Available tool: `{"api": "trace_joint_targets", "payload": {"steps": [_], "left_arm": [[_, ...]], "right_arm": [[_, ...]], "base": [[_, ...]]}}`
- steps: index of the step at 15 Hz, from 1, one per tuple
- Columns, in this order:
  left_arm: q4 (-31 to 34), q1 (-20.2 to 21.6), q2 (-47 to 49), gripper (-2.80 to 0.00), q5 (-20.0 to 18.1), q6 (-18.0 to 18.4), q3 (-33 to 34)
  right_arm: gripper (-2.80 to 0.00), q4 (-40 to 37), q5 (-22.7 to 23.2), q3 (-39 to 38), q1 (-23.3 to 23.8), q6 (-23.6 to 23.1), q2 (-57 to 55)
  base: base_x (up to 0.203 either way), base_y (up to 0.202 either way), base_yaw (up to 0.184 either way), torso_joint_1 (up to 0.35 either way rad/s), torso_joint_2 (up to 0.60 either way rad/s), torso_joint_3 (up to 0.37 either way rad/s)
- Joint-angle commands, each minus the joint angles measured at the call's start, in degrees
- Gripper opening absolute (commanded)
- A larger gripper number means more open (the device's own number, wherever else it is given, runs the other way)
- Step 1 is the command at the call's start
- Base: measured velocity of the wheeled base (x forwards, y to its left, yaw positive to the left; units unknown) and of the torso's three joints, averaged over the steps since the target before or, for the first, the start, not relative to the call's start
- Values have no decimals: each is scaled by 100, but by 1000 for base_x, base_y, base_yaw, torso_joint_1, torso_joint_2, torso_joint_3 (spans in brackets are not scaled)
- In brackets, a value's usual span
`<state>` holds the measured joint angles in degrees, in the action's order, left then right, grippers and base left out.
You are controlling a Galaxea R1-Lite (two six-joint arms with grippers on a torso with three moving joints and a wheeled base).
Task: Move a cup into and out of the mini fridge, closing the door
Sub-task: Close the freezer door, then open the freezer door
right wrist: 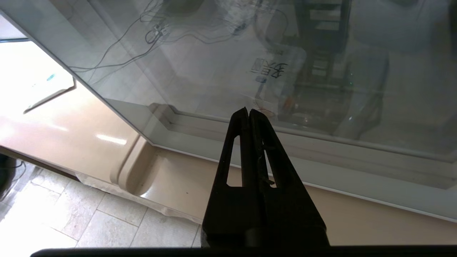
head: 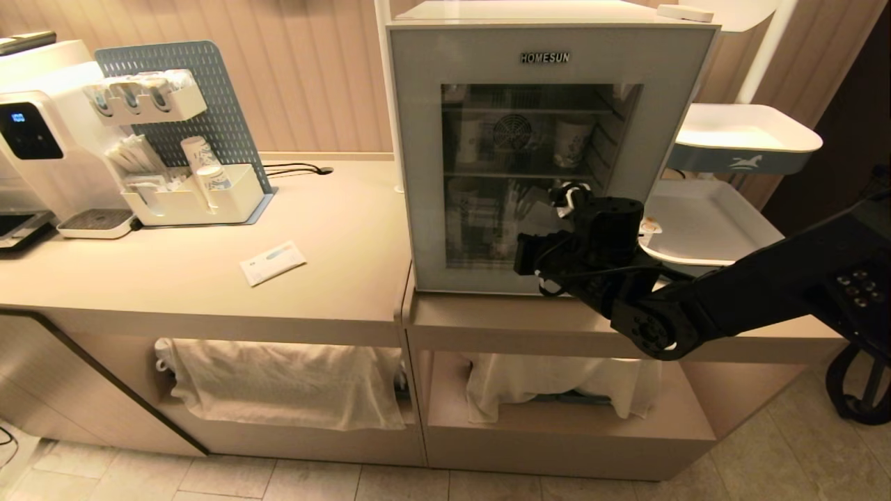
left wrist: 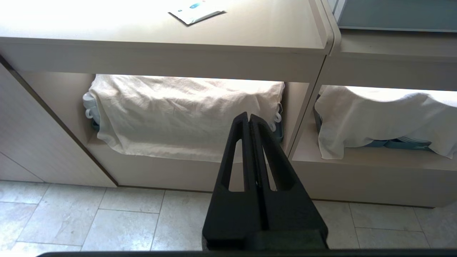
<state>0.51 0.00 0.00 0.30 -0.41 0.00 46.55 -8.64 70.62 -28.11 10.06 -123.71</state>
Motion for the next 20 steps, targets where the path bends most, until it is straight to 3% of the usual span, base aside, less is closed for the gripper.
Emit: {"api": "trace_joint_targets", "payload": {"steps": [1, 7, 11, 17, 20], "left_arm": [[1, 0, 9, -280, 5, -2, 9], [1, 0, 9, -280, 5, -2, 9], [1, 0, 9, -280, 5, -2, 9], [1, 0, 9, -280, 5, -2, 9], [1, 0, 9, -280, 5, -2, 9]], "right_arm": [[-280, 20, -6, -22, -10, 5, 5], [-280, 71, -33, -306, -10, 28, 171], [-280, 148, -657, -979, 39, -18, 1079], [-280, 45, -1892, -3061, 919, -778, 4772], [-280, -924, -2686, -3468, 1401, -1329, 7091]], "base": [[0, 0, 0, 0, 0, 0], [0, 0, 0, 0, 0, 0], [0, 0, 0, 0, 0, 0], [0, 0, 0, 0, 0, 0], [0, 0, 0, 0, 0, 0]]}}
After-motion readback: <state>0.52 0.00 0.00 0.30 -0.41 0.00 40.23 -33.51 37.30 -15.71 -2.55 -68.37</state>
